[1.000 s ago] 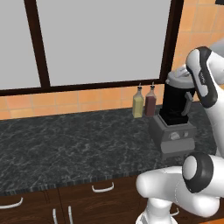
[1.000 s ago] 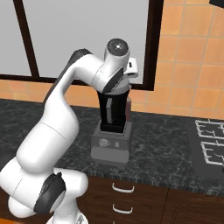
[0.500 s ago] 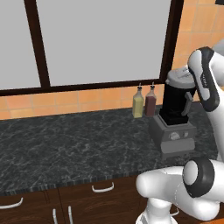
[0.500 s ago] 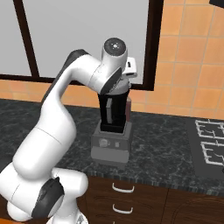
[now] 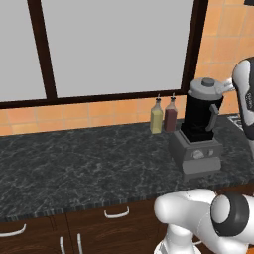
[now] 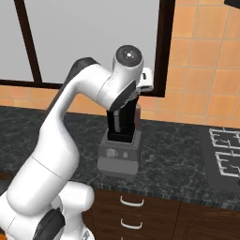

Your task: Close the lid blender by securely placing the lid on top.

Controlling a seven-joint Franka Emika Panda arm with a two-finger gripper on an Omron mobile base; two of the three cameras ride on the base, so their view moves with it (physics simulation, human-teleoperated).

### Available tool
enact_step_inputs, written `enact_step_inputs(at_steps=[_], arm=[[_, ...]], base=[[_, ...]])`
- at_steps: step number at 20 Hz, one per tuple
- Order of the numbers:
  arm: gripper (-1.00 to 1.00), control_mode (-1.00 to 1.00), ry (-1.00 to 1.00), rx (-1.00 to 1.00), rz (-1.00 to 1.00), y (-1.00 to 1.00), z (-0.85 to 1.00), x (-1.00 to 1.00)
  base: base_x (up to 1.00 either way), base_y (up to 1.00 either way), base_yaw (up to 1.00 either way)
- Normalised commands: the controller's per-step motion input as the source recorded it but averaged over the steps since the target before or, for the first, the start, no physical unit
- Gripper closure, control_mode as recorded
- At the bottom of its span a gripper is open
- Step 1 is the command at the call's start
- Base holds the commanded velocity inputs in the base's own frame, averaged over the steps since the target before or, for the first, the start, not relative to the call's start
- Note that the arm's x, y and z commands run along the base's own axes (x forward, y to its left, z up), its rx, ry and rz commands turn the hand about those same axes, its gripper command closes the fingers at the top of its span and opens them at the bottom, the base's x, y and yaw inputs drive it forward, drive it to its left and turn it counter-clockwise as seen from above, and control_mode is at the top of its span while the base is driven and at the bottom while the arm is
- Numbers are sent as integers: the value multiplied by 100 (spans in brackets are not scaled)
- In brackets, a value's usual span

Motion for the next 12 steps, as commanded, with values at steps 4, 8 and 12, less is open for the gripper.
enact_step_inputs(at_steps=[4,8,12], arm=[[-100,-100,-4,0,0,-39,-34,-100],[-100,-100,-2,0,0,-30,-38,-77],[-100,-100,-4,0,1,-43,-14,-32]], base=[[0,0,0],[0,0,0],[0,0,0]])
